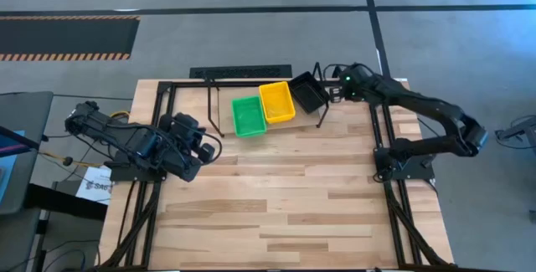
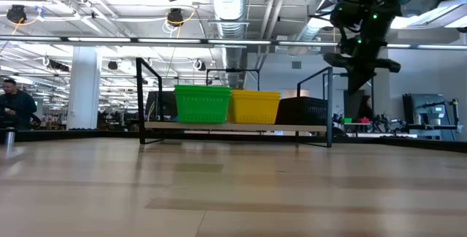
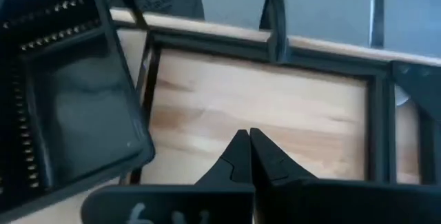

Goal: Stack baskets on shelf by color
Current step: Adjust the stacked bins on the shelf

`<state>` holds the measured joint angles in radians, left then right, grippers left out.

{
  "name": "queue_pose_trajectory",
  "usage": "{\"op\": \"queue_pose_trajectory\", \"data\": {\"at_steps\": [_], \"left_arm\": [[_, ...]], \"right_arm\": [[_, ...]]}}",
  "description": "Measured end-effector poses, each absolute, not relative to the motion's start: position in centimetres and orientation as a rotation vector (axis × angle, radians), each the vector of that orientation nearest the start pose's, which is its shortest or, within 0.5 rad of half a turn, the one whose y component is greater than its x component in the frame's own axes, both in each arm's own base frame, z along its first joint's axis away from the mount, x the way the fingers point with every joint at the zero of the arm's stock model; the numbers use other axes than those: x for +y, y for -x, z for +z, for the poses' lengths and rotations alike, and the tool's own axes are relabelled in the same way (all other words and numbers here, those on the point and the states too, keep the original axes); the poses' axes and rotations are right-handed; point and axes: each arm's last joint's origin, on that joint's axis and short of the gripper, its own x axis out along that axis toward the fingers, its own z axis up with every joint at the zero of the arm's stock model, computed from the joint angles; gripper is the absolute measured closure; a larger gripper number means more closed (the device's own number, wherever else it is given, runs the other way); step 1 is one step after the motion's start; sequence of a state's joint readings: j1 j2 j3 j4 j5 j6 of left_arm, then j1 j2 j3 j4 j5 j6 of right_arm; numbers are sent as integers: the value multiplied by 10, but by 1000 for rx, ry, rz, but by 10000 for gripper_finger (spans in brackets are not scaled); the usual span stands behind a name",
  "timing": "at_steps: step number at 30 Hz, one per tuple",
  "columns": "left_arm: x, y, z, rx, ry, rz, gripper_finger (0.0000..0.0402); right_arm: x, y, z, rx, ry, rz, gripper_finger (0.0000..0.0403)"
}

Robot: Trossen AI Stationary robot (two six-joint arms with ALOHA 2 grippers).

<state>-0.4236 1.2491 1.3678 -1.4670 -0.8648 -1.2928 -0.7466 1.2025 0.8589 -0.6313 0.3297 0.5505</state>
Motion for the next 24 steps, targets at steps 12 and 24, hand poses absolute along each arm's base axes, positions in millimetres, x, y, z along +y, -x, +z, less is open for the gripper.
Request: {"op": "queue_pose_trajectory", "data": {"at_steps": [12,24], "left_arm": [[-58,-184,359,555,389,967,401],[-59,-186,359,536,429,962,401]], "right_arm": [[-198,-140,223,866,-676,-1268,403],[-232,-138,170,1089,-697,-1237,403]]}}
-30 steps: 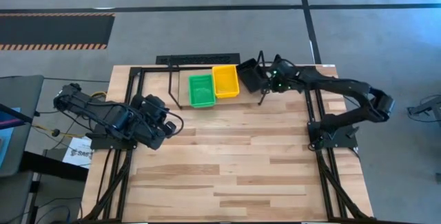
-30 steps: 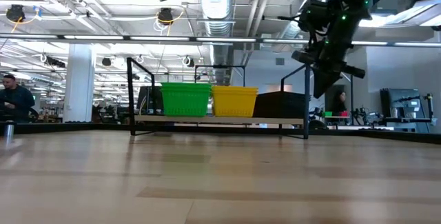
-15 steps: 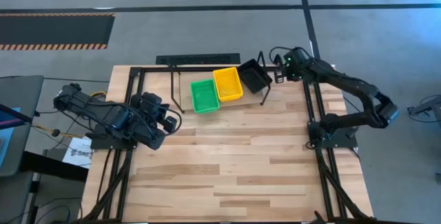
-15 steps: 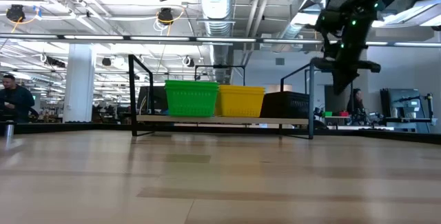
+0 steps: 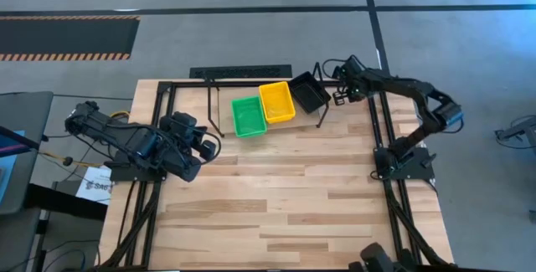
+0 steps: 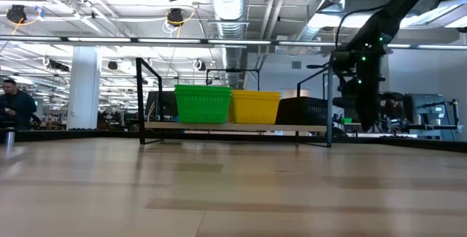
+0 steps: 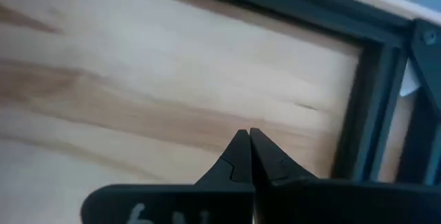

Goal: Stack baskets on shelf by color
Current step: Adjust the stacked bins on the shelf

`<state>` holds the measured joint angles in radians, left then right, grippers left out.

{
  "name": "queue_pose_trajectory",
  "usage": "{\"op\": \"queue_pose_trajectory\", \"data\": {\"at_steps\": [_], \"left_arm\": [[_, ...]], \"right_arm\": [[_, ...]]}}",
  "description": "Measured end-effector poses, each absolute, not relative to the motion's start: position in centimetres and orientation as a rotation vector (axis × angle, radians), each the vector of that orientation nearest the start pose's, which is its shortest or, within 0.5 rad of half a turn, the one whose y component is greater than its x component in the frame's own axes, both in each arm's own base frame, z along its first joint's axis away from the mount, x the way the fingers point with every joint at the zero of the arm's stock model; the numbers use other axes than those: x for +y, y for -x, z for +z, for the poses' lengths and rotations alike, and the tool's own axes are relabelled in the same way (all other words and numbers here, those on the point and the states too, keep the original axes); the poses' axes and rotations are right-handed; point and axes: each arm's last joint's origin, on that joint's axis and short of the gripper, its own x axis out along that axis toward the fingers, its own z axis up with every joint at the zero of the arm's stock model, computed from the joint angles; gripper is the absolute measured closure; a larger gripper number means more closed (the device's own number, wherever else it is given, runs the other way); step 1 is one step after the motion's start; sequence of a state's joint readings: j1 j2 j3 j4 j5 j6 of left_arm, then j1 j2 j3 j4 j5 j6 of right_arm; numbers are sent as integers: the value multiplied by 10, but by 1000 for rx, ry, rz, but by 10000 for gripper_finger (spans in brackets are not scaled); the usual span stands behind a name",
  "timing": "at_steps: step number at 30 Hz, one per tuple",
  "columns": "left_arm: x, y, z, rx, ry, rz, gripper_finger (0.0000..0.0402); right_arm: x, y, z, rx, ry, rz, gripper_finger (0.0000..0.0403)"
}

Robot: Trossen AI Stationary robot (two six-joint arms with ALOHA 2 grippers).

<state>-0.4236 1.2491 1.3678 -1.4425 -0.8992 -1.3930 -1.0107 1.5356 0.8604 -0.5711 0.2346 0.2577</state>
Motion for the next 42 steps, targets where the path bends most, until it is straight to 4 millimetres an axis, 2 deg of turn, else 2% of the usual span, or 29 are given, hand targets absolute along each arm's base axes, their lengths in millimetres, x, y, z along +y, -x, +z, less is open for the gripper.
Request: {"op": "queue_pose_trajectory", "data": {"at_steps": [9,17,24,31,34,42], "left_arm": [[-59,-187,360,533,442,956,401],[-60,-188,360,523,455,951,401],[-60,-188,360,525,450,949,401],[-60,-188,360,532,438,945,401],[-60,-188,360,538,441,942,401],[-62,-190,357,603,456,920,401]], "right_arm": [[-239,-139,178,999,-630,-1286,403],[-237,-158,165,1014,-592,-1277,403],[-223,-184,146,1068,-610,-1194,402],[-204,-203,145,1084,-582,-1132,402],[-201,-197,149,1141,-558,-1138,402],[-196,-152,175,1350,-510,-1240,402]]}}
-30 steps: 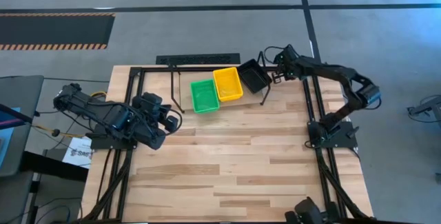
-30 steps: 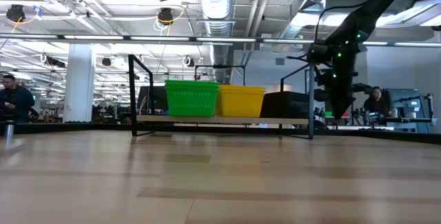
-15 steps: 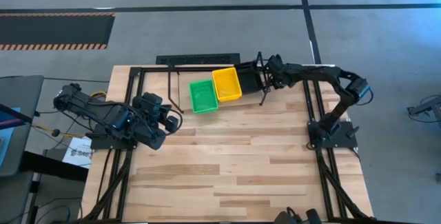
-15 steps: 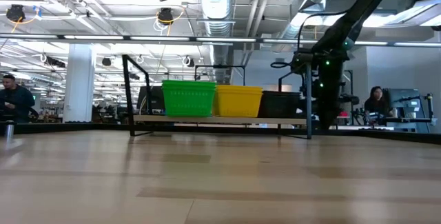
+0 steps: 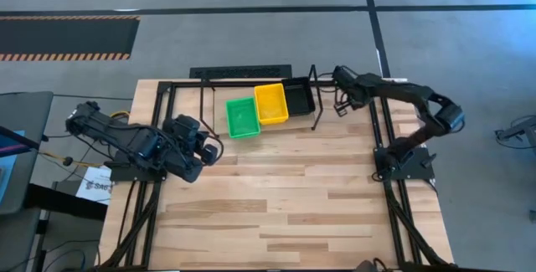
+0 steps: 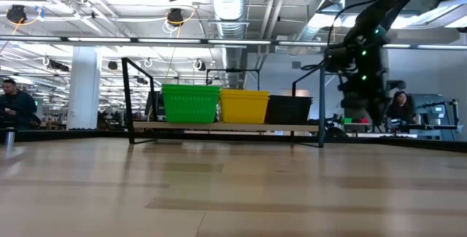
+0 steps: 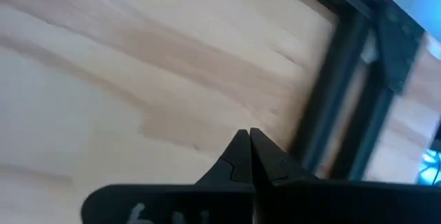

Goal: Stack baskets on shelf by color
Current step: Adjust the stacked bins on the shelf

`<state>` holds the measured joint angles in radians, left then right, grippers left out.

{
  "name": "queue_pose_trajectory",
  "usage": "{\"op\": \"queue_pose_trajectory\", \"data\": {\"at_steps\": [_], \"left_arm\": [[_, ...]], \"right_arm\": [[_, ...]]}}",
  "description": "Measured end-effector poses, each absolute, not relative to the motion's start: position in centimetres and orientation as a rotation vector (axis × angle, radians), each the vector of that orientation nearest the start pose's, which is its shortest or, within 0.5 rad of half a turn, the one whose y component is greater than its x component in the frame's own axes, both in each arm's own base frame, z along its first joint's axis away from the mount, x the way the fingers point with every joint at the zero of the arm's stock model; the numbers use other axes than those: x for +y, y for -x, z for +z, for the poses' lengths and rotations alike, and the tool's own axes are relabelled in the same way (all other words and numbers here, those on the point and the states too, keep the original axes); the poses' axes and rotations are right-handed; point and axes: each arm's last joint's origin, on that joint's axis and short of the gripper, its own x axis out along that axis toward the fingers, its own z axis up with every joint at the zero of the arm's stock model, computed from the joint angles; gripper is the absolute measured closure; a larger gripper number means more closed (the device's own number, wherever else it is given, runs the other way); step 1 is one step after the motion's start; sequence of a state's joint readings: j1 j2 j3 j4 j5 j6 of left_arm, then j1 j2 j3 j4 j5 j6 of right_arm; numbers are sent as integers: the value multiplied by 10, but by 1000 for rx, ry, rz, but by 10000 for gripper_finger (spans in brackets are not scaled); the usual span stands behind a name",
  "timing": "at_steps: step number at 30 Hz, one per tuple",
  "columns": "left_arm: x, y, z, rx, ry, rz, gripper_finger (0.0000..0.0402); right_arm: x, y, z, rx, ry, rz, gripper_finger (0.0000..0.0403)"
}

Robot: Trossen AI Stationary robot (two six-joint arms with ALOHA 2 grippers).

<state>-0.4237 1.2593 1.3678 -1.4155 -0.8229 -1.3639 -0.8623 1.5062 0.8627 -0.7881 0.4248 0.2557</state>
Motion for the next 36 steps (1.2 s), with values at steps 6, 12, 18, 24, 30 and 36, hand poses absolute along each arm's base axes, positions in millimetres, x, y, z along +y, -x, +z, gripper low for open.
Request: {"op": "queue_pose_trajectory", "data": {"at_steps": [6,12,18,24,30,36], "left_arm": [[-68,-205,343,690,383,930,401],[-75,-244,309,977,279,829,401],[-65,-307,274,1079,157,527,401],[-32,-334,238,1233,96,474,401],[-20,-346,211,1345,12,406,401],[-4,-350,201,1370,-55,467,401]], "right_arm": [[-174,-142,217,1155,-584,-1139,402],[-119,-139,282,696,-632,-776,402],[-64,-125,347,165,-610,-375,403],[-27,-101,386,-149,-542,-85,403],[-16,-97,395,-233,-535,-24,403],[-12,-105,392,-199,-545,4,403]]}}
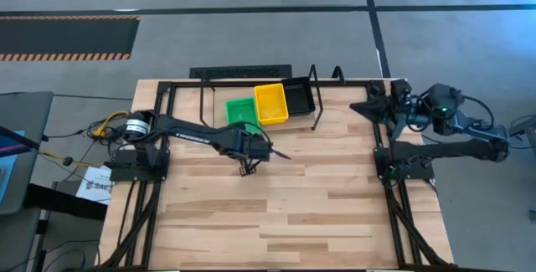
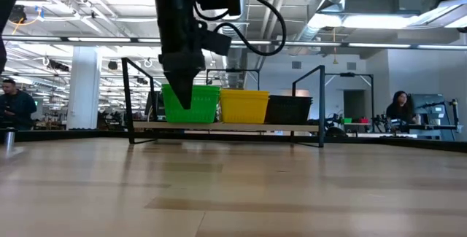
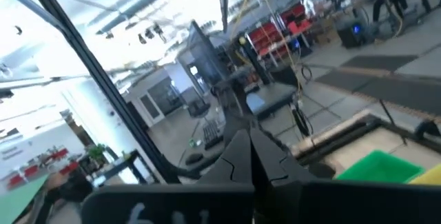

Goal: Stack baskets on shelf by color
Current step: Adjust the stacked bins on the shelf, then return to Home Position

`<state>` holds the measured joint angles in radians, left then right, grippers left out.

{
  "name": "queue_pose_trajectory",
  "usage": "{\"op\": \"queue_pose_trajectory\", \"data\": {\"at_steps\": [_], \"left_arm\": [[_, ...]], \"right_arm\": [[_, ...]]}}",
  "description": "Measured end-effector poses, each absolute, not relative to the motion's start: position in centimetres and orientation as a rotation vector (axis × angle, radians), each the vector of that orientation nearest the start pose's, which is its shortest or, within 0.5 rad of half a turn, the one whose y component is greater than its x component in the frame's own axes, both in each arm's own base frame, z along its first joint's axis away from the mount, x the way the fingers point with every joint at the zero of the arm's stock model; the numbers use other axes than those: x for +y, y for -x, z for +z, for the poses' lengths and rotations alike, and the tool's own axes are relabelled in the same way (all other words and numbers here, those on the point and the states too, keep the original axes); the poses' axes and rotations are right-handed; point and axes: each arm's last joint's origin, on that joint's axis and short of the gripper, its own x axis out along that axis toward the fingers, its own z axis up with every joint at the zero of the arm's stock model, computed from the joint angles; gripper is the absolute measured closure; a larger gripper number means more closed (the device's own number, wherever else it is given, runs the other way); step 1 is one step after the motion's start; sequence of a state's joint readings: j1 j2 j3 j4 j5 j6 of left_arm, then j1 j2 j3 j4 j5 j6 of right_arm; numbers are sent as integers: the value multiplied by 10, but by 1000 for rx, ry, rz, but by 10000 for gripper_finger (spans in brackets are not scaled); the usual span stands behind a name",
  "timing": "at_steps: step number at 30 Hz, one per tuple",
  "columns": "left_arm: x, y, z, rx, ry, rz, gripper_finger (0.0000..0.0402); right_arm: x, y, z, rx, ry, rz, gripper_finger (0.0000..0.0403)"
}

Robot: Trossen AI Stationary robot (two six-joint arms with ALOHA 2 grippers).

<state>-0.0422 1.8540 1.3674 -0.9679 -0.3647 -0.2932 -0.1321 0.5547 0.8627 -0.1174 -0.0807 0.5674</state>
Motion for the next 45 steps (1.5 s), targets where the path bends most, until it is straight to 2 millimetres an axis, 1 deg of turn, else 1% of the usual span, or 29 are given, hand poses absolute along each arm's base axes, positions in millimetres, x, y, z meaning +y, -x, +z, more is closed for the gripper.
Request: {"op": "queue_pose_trajectory", "data": {"at_steps": [4,7,13,17,19,21,24,27,29,32,35,38,39,41,43,45], "left_arm": [[12,-348,205,1365,-92,517,401],[28,-347,205,1380,-91,521,401],[52,-345,205,1397,-84,542,401],[60,-344,205,1404,-75,537,401],[57,-345,207,1405,-47,514,401],[47,-348,214,1389,-60,497,401],[32,-350,233,1338,-119,506,401],[23,-343,256,1277,-150,534,401],[20,-332,271,1245,-114,563,401],[10,-309,298,1177,-42,624,401],[-7,-279,327,1037,-29,689,401],[-27,-245,345,884,11,708,402],[-34,-233,347,835,29,712,401],[-45,-209,346,755,73,697,401],[-53,-187,338,681,143,667,401],[-59,-169,321,628,210,615,401]], "right_arm": [[-11,-116,389,-159,-551,8,403],[-12,-120,388,-145,-550,4,403],[-12,-120,388,-147,-538,3,403],[-12,-120,390,-170,-531,9,403],[-12,-120,391,-179,-529,12,403],[-12,-120,391,-178,-529,13,403],[-12,-120,390,-174,-527,14,403],[-12,-120,391,-174,-522,14,403],[-12,-120,391,-174,-522,14,403],[-11,-120,390,-170,-518,26,403],[-11,-120,390,-168,-485,33,403],[-11,-120,390,-168,-437,31,403],[-10,-120,391,-168,-418,32,403],[-9,-117,391,-174,-381,43,403],[-7,-116,392,-176,-343,55,403],[-4,-113,392,-176,-310,73,403]]}}
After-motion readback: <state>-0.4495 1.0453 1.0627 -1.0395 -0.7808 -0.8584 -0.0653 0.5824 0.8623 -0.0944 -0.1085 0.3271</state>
